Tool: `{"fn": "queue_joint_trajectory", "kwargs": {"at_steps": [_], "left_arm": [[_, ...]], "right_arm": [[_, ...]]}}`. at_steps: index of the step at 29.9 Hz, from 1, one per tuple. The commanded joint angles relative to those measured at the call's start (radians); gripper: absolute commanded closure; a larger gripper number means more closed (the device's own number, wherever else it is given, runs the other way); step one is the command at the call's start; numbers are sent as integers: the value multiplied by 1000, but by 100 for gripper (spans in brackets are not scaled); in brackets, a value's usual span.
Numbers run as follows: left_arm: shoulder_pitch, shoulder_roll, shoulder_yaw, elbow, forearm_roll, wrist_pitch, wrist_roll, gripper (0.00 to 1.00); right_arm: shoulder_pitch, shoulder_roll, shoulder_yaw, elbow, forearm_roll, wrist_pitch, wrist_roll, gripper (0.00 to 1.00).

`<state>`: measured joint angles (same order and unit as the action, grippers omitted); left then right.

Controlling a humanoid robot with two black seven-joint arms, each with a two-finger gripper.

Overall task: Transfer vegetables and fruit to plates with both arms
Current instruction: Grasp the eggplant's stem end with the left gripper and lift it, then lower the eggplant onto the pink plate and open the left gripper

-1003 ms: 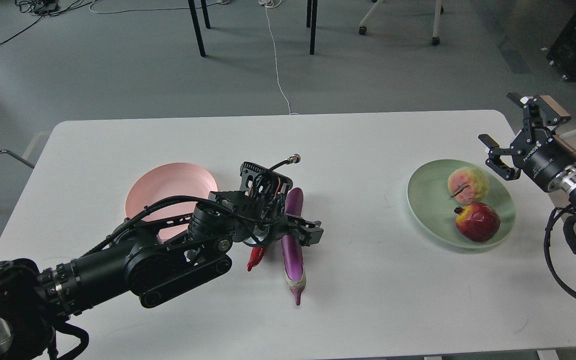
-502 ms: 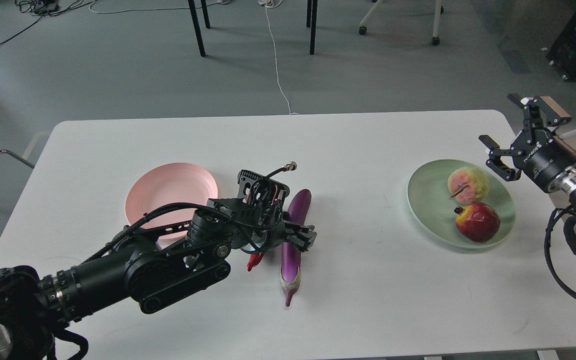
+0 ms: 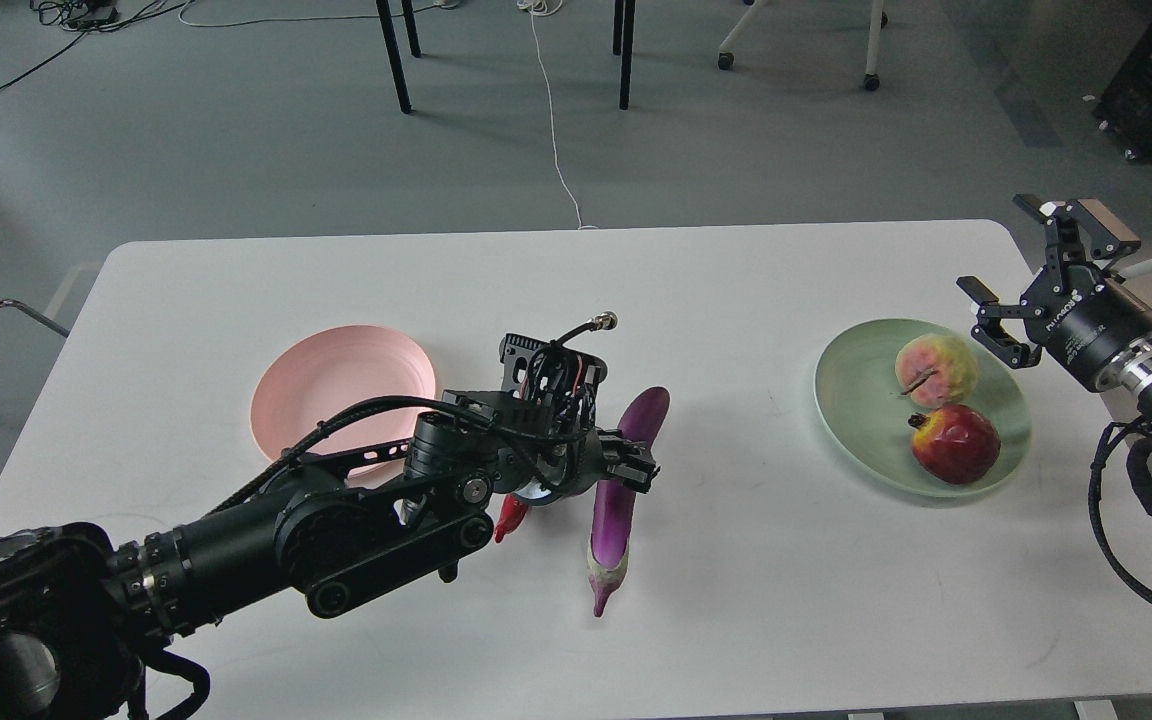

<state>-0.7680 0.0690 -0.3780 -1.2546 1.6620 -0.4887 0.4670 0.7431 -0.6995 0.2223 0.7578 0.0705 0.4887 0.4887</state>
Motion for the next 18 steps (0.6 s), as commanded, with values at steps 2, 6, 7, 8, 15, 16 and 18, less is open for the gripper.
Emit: {"fn": "queue_joint_trajectory", "kwargs": {"at_steps": [2, 6, 7, 8, 15, 16, 18], "left_arm": [[-94, 0, 1, -12, -146, 0, 10, 86], [-215, 98, -1, -67, -192, 0, -10, 86], [-243, 133, -1, -84, -197, 0, -22, 86], [-266, 171, -1, -101, -200, 0, -42, 86], [-283, 455, 1, -163, -203, 0, -123, 85], [-275, 495, 10, -163, -202, 0, -139, 85], [-255, 578, 25, -158, -194, 0, -162, 85]], "right_arm": [[-1, 0, -1, 2, -1, 0, 0, 1], [-1, 0, -1, 2, -1, 0, 0, 1], [-1, 0, -1, 2, -1, 0, 0, 1], [-1, 0, -1, 0, -3, 0, 0, 1], [-1, 2, -1, 0, -3, 0, 0, 1], [-5, 2, -1, 1, -3, 0, 0, 1], [-8, 2, 0, 2, -3, 0, 0, 1]]}}
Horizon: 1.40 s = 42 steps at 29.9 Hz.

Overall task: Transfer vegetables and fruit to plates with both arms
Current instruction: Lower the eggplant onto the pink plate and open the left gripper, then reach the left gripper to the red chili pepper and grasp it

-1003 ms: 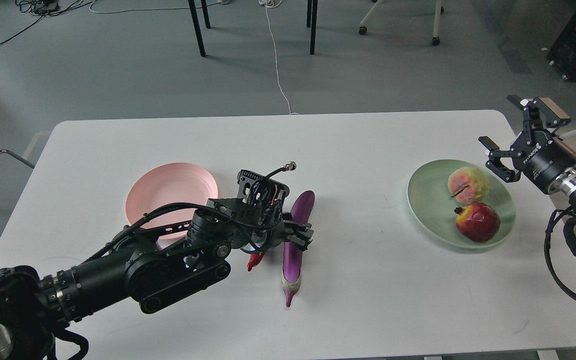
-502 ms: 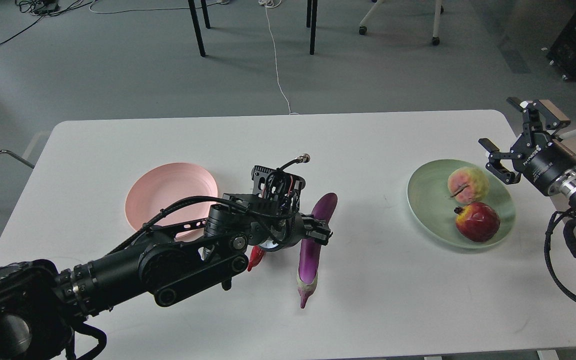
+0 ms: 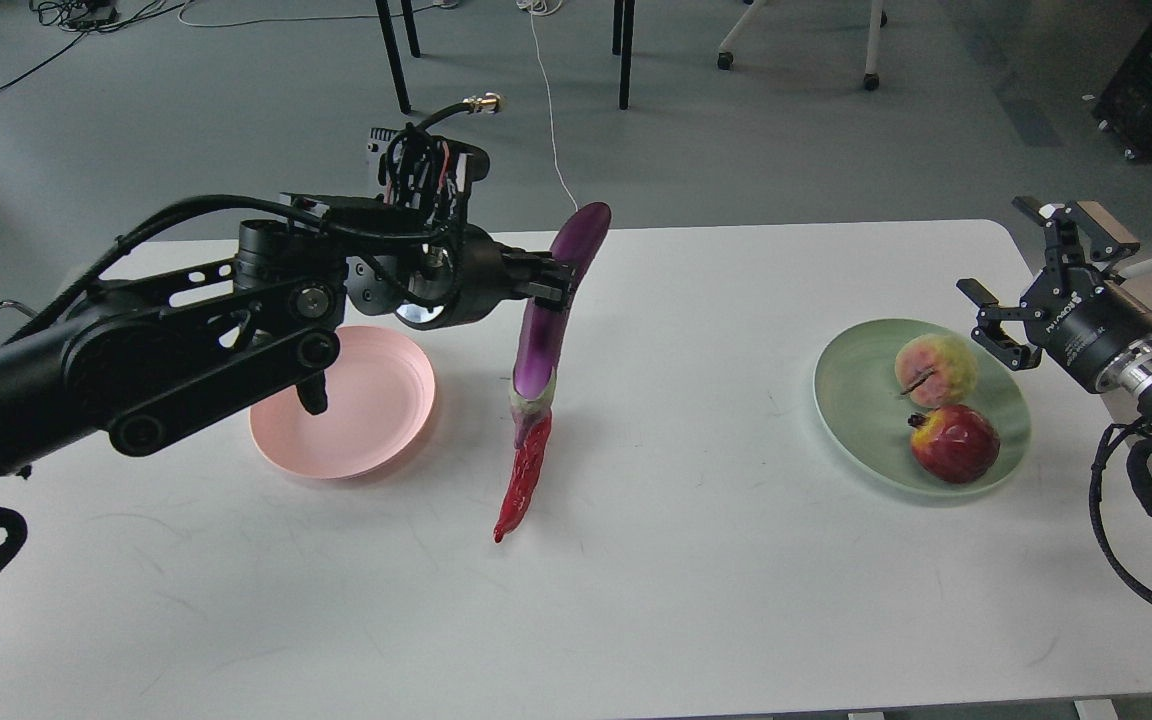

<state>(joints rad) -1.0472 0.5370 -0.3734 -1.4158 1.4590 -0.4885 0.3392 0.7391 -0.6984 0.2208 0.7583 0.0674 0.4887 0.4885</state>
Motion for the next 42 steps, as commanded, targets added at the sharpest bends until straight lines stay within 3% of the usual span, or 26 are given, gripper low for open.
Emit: {"fn": "queue_joint_trajectory", "kwargs": {"at_steps": [1, 9, 25, 34, 38, 42], "left_arm": [[39, 144, 31, 9, 14, 0, -43, 85], [162, 273, 47, 41, 222, 0, -175, 85], [228, 252, 68, 167, 218, 0, -187, 77], [231, 167, 67, 196, 218, 0, -187, 73], [231, 161, 68, 212, 219, 0, -190, 64], [230, 166, 68, 221, 222, 0, -193, 40]], "right_arm": [[-4, 0, 2, 1, 0, 0, 0, 1], [-6, 7, 2, 1, 0, 0, 0, 1], [-7, 11, 2, -1, -8, 0, 0, 1], [-9, 13, -1, -1, -9, 0, 0, 1], [-11, 13, -1, -1, -9, 0, 0, 1], [-15, 13, -1, 1, -9, 0, 0, 1]]}}
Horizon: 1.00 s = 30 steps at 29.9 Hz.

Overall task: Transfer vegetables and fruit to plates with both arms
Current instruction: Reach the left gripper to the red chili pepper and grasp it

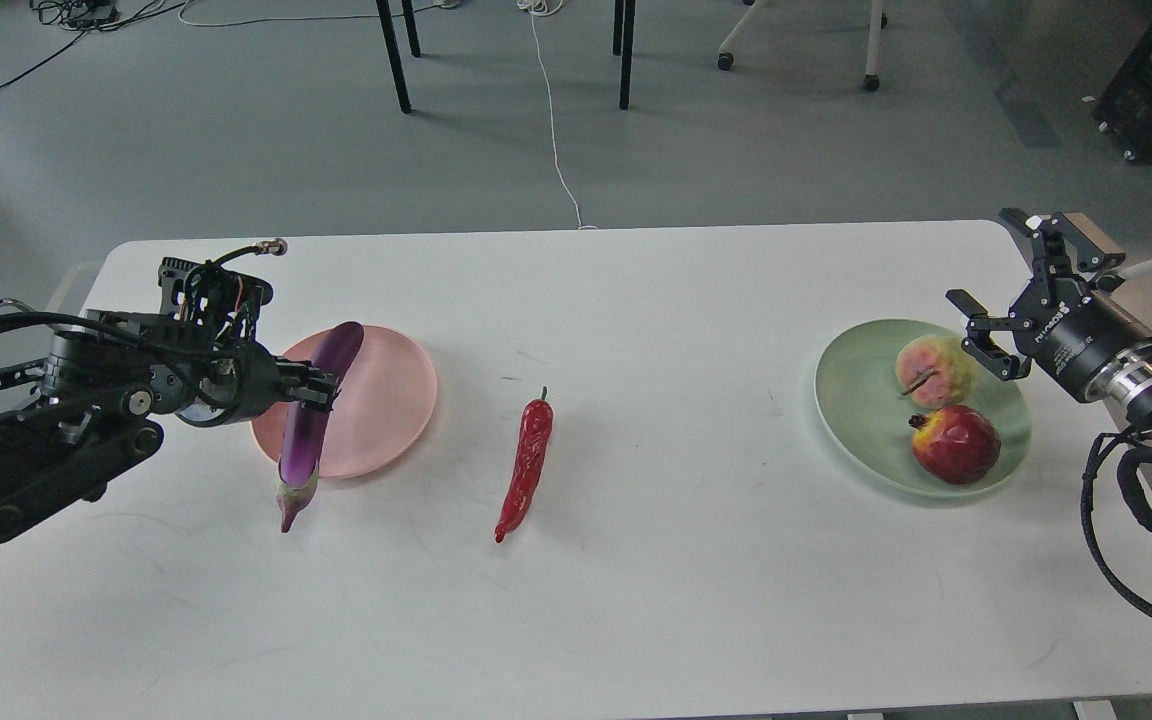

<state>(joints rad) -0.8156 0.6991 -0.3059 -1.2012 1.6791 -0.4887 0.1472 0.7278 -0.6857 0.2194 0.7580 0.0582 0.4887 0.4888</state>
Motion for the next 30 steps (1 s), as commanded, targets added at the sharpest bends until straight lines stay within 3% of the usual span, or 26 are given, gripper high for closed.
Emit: {"fn": "queue_joint_trajectory", "kwargs": {"at_steps": [1, 3, 4, 7, 12, 16, 20, 24, 30], "left_arm": [[-4, 3, -1, 6, 2, 0, -1, 34], [-8, 5, -1, 6, 2, 0, -3, 19], [-11, 5, -4, 6, 2, 0, -3, 2], [-33, 5, -9, 5, 2, 0, -15, 0], [-111, -1, -22, -49, -19, 0, -70, 0], [-139, -50, -22, -133, -90, 0, -69, 0], [-134, -141, -22, -170, -95, 0, -29, 0], [-122, -256, -6, -163, -101, 0, 83, 0], [-71, -332, -1, -106, -85, 0, 114, 0]], "right_arm": [[-5, 0, 0, 1, 0, 0, 0, 1], [-5, 0, 0, 3, 0, 0, 0, 1], [-5, 0, 0, 3, 0, 0, 0, 1], [-5, 0, 0, 3, 0, 0, 0, 1], [-5, 0, 0, 3, 0, 0, 0, 1], [-5, 0, 0, 1, 0, 0, 0, 1], [-7, 0, 0, 3, 0, 0, 0, 1], [-7, -8, 0, 3, 0, 0, 0, 1], [-15, -9, 3, 3, 0, 0, 0, 1]]}}
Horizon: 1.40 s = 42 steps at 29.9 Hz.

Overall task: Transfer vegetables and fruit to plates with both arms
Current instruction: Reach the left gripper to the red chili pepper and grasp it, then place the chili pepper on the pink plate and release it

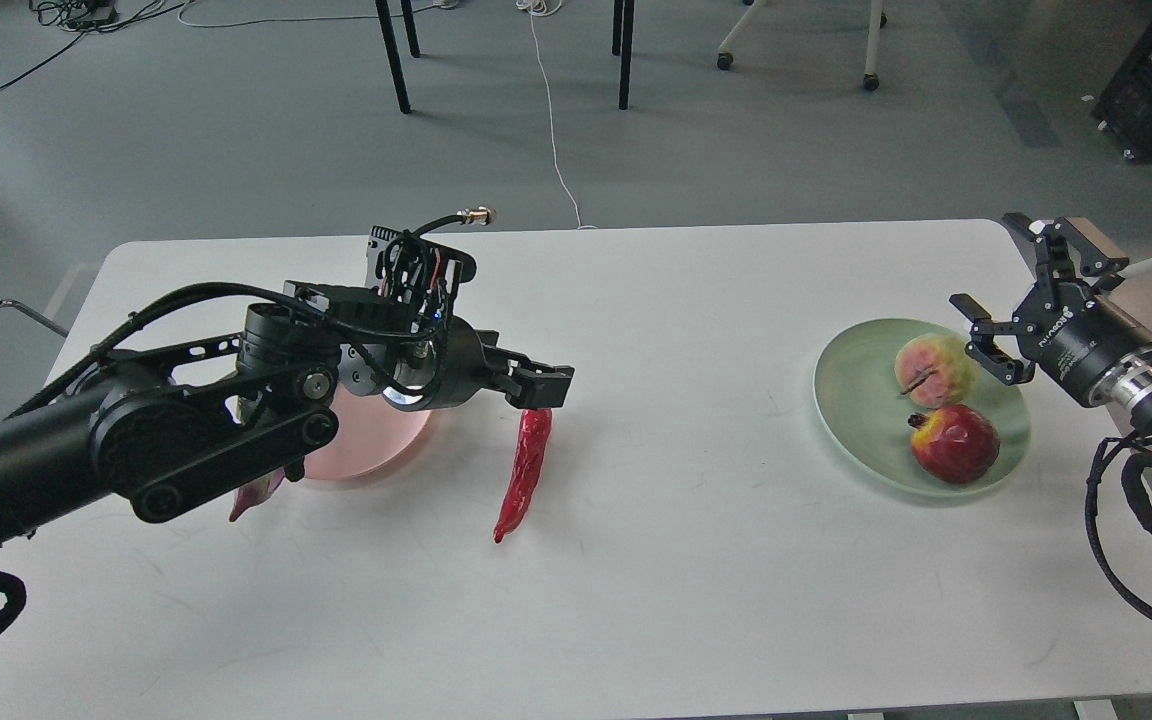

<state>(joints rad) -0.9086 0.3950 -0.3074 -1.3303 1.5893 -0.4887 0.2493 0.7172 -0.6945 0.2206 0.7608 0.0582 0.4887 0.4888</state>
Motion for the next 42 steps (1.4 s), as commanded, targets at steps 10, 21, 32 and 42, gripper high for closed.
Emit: {"fn": "queue_joint_trajectory", "kwargs": {"at_steps": [10, 21, 32, 42], "left_arm": [[50, -65, 45, 112, 35, 0, 7, 1], [83, -131, 45, 152, 34, 0, 13, 3], [83, -133, 48, 186, 40, 0, 18, 58], [70, -133, 56, 181, 37, 0, 41, 91]], "right_arm": [[-7, -2, 2, -2, 0, 0, 0, 1], [-9, 3, 2, -3, 0, 0, 0, 1], [-13, 3, 2, -3, 0, 0, 0, 1], [-16, -2, 3, -2, 0, 0, 0, 1]]}}
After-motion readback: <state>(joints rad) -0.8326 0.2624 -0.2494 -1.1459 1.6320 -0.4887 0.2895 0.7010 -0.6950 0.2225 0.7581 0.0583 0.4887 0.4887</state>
